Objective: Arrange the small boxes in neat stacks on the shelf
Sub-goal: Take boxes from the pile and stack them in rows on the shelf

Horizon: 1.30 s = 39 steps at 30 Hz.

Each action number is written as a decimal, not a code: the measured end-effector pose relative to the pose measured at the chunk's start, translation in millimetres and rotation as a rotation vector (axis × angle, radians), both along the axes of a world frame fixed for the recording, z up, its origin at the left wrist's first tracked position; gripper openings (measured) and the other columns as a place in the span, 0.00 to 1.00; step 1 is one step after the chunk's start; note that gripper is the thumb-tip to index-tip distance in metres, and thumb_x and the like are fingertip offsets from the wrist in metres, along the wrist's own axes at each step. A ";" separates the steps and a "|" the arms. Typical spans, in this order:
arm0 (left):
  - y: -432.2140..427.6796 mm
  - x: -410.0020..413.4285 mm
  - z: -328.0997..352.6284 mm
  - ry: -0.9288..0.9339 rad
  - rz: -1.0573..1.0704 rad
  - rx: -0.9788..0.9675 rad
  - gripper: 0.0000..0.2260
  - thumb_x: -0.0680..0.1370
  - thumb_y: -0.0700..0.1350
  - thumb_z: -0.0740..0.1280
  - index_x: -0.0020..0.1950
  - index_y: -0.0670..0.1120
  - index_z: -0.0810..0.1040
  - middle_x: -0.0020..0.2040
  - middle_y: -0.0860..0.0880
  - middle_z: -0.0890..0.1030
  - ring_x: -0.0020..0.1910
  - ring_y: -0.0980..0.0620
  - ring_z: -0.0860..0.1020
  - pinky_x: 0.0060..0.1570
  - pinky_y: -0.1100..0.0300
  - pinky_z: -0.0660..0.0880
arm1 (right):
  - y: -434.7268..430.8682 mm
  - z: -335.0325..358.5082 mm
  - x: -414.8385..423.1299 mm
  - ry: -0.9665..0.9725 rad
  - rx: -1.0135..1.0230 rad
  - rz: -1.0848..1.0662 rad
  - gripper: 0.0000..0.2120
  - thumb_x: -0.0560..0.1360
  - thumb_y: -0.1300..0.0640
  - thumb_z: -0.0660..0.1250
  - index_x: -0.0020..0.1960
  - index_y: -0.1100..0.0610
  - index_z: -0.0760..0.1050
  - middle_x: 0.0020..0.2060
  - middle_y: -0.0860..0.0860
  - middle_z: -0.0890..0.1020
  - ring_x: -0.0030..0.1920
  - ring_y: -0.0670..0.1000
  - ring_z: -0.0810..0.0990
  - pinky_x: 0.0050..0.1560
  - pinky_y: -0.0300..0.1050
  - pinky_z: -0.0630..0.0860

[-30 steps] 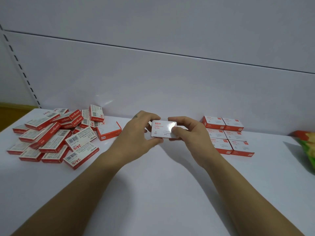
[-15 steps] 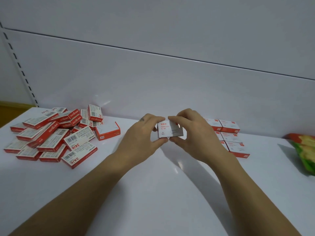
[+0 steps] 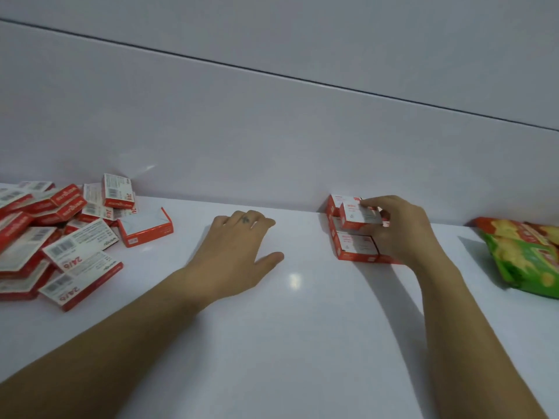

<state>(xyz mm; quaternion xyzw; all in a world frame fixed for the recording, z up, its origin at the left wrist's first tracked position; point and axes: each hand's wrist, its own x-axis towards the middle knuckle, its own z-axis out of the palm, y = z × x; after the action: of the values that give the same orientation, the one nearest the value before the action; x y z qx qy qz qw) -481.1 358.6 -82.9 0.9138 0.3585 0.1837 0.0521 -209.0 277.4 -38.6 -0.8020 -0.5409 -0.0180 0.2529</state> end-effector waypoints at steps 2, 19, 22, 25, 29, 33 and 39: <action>-1.5 1.0 -0.4 0.019 -0.015 -0.012 0.26 0.78 0.64 0.54 0.72 0.53 0.63 0.70 0.55 0.67 0.69 0.52 0.64 0.68 0.55 0.57 | -2.5 -2.6 0.9 0.045 -0.008 -0.010 0.21 0.70 0.59 0.75 0.61 0.49 0.78 0.59 0.47 0.78 0.51 0.47 0.75 0.50 0.39 0.68; -0.9 -19.2 7.6 -0.020 0.002 -0.059 0.23 0.78 0.61 0.57 0.70 0.54 0.67 0.68 0.56 0.69 0.68 0.53 0.65 0.67 0.55 0.59 | 3.7 -10.6 -17.7 0.005 -0.077 -0.048 0.18 0.75 0.59 0.69 0.64 0.54 0.77 0.65 0.51 0.74 0.63 0.54 0.73 0.61 0.44 0.67; -2.2 -18.8 7.2 -0.012 -0.002 -0.061 0.23 0.78 0.62 0.57 0.70 0.54 0.66 0.68 0.57 0.69 0.68 0.54 0.65 0.67 0.56 0.59 | 3.5 -10.5 -18.4 0.013 -0.079 -0.054 0.18 0.75 0.60 0.68 0.64 0.55 0.76 0.65 0.51 0.73 0.64 0.54 0.73 0.62 0.45 0.67; -3.2 -18.4 7.6 -0.015 0.005 -0.061 0.23 0.78 0.62 0.57 0.71 0.54 0.66 0.69 0.57 0.69 0.68 0.54 0.65 0.67 0.56 0.59 | 4.4 -10.9 -18.2 0.010 -0.086 -0.063 0.18 0.75 0.60 0.68 0.65 0.54 0.76 0.65 0.50 0.73 0.64 0.54 0.72 0.62 0.45 0.67; -3.7 -18.4 8.1 -0.040 0.019 -0.061 0.23 0.78 0.62 0.58 0.71 0.54 0.66 0.69 0.56 0.69 0.68 0.54 0.65 0.67 0.56 0.59 | 4.0 -10.7 -20.0 -0.010 -0.098 -0.077 0.19 0.75 0.59 0.67 0.66 0.52 0.75 0.66 0.50 0.72 0.66 0.53 0.70 0.62 0.45 0.67; -3.2 -19.5 9.0 -0.055 0.028 -0.049 0.23 0.78 0.61 0.58 0.71 0.54 0.66 0.69 0.56 0.69 0.68 0.53 0.65 0.67 0.56 0.60 | -2.0 -3.0 -27.1 0.054 -0.039 0.032 0.27 0.73 0.56 0.69 0.71 0.48 0.69 0.70 0.50 0.67 0.71 0.51 0.62 0.63 0.42 0.61; 11.5 -33.7 20.4 -0.054 0.160 0.037 0.24 0.78 0.61 0.58 0.71 0.53 0.65 0.69 0.53 0.70 0.69 0.51 0.64 0.67 0.53 0.59 | 10.3 15.8 -83.3 0.019 0.049 0.262 0.27 0.73 0.52 0.70 0.71 0.48 0.68 0.71 0.48 0.66 0.71 0.48 0.62 0.66 0.38 0.57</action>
<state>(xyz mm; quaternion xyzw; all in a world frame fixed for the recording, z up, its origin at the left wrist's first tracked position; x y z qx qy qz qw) -514.8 370.1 -62.4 0.8777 0.4256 0.2184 0.0298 -292.3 287.7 -22.8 -0.7181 -0.6380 0.0097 0.2779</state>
